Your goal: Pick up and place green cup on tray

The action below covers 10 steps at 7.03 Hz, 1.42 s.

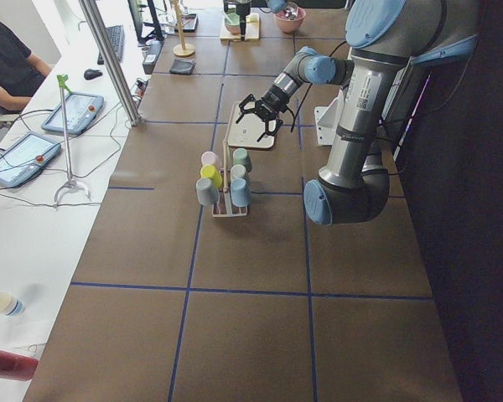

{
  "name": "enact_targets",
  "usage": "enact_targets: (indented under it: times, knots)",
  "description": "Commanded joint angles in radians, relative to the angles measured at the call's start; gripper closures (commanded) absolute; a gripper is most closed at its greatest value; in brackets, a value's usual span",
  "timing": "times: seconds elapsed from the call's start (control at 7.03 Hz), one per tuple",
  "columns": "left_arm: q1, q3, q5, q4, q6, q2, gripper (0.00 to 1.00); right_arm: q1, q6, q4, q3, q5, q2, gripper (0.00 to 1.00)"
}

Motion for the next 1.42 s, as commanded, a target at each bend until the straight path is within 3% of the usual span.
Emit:
enact_targets:
  times: [0.0, 0.43, 1.0, 1.28]
  knots:
    - [0.098, 0.1, 0.085, 0.022, 0.019, -0.046, 0.0, 0.01, -0.006, 0.001, -0.004, 0.019, -0.009, 0.0]
    - [0.103, 0.128, 0.104, 0.021, -0.012, -0.042, 0.0, 0.027, -0.006, 0.001, -0.004, 0.045, -0.017, 0.0]
    - [0.181, 0.271, 0.332, 0.018, 0.011, 0.014, 0.0, 0.03, -0.001, 0.002, -0.001, 0.054, -0.017, 0.0]
    - [0.19, 0.363, 0.352, 0.013, 0.007, 0.012, 0.0, 0.033, 0.0, 0.002, -0.001, 0.054, -0.017, 0.0]
